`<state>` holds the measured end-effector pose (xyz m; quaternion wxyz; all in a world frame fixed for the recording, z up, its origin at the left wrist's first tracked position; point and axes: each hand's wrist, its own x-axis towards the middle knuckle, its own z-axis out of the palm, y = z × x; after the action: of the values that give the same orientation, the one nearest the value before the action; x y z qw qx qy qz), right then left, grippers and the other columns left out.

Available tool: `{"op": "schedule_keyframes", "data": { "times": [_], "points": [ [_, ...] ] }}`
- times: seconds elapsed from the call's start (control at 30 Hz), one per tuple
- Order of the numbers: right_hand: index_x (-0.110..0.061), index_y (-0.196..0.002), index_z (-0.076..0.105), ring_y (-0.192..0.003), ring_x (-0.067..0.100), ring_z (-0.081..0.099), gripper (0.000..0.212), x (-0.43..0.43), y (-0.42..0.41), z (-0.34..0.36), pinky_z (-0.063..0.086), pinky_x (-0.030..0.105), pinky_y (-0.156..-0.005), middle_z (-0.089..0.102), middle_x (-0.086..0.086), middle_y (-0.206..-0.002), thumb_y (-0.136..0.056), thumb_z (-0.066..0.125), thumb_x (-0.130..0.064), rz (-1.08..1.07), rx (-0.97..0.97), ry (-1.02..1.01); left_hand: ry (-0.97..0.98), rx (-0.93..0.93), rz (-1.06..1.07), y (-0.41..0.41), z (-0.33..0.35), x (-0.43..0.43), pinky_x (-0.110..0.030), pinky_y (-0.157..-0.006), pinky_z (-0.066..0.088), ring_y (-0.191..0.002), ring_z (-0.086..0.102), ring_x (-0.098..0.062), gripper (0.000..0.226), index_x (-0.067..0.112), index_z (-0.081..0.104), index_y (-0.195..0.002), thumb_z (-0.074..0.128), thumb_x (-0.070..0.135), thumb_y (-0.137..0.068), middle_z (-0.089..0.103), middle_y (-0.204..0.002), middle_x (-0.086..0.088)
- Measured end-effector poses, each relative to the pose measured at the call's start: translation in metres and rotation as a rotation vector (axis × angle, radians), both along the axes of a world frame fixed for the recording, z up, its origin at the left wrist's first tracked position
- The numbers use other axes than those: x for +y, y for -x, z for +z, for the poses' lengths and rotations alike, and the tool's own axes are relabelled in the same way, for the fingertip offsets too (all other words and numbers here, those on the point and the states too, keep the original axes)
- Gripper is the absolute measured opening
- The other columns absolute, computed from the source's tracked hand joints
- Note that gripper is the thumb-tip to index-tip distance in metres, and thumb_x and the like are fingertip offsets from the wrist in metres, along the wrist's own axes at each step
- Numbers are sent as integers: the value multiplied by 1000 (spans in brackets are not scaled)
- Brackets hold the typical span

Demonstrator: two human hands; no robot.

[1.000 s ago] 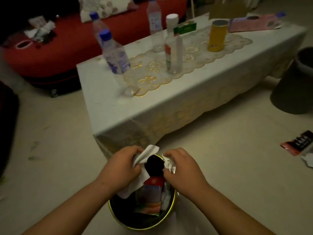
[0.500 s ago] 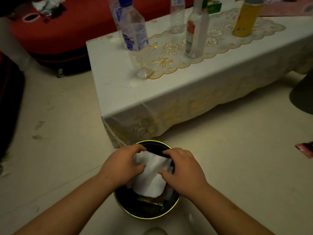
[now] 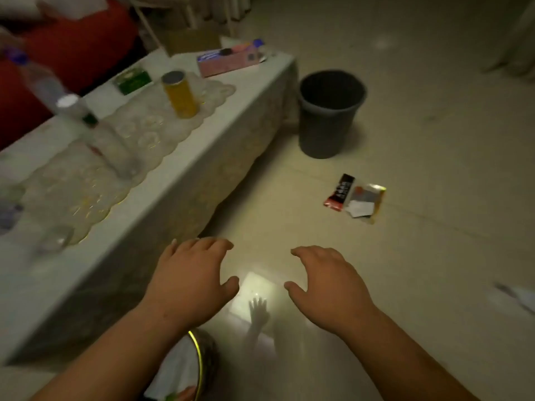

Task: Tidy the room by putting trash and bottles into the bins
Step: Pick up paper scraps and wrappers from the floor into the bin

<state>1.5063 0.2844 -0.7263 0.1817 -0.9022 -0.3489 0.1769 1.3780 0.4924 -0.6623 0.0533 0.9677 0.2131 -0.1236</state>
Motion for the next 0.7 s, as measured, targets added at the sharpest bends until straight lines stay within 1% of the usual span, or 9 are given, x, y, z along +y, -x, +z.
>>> {"op": "schedule_keyframes", "data": {
  "times": [0.1,0.27,0.43,0.57,0.63,0.7],
  "points": [
    [-36,-143,37,-134,17,38,66,-72,-15,77,39,38,-108,46,-10,-145,-85,52,-62,-175,-19,34,26,6,-143,-54,66,-48,-51,-121,19,-139,40,-16,65,43,32,-145,48,65,-86,43,-151,13],
    [-35,-145,36,-142,21,29,67,-178,-16,209,33,41,-113,40,-7,-152,-86,52,-61,-412,-54,64,49,-18,-338,-109,179,-136,-51,-119,25,-135,46,-18,67,41,33,-145,51,64,-85,48,-148,10],
    [-34,-142,42,-136,22,36,65,-290,21,325,38,43,-109,47,-5,-146,-84,55,-60,-695,-79,98,67,-53,-583,-136,285,-240,-49,-114,32,-128,51,-20,68,40,35,-143,47,68,-83,53,-143,9],
    [-35,-142,40,-136,20,34,65,-372,82,376,38,42,-109,44,-6,-147,-83,53,-61,-923,-58,140,90,-69,-786,-142,341,-323,-47,-111,34,-129,50,-23,66,38,39,-141,49,66,-82,54,-141,6],
    [-36,-143,39,-136,20,33,66,-411,115,389,39,42,-108,43,-6,-148,-83,53,-61,-1029,-49,157,108,-76,-877,-139,358,-367,-46,-110,34,-132,47,-25,65,37,40,-141,50,64,-82,54,-141,6],
    [-35,-144,38,-135,21,34,67,-447,146,395,39,42,-108,42,-5,-148,-84,55,-60,-1120,-30,175,113,-61,-959,-128,366,-408,-45,-109,35,-129,49,-24,65,37,39,-141,50,64,-83,55,-140,6]
  ]
}}
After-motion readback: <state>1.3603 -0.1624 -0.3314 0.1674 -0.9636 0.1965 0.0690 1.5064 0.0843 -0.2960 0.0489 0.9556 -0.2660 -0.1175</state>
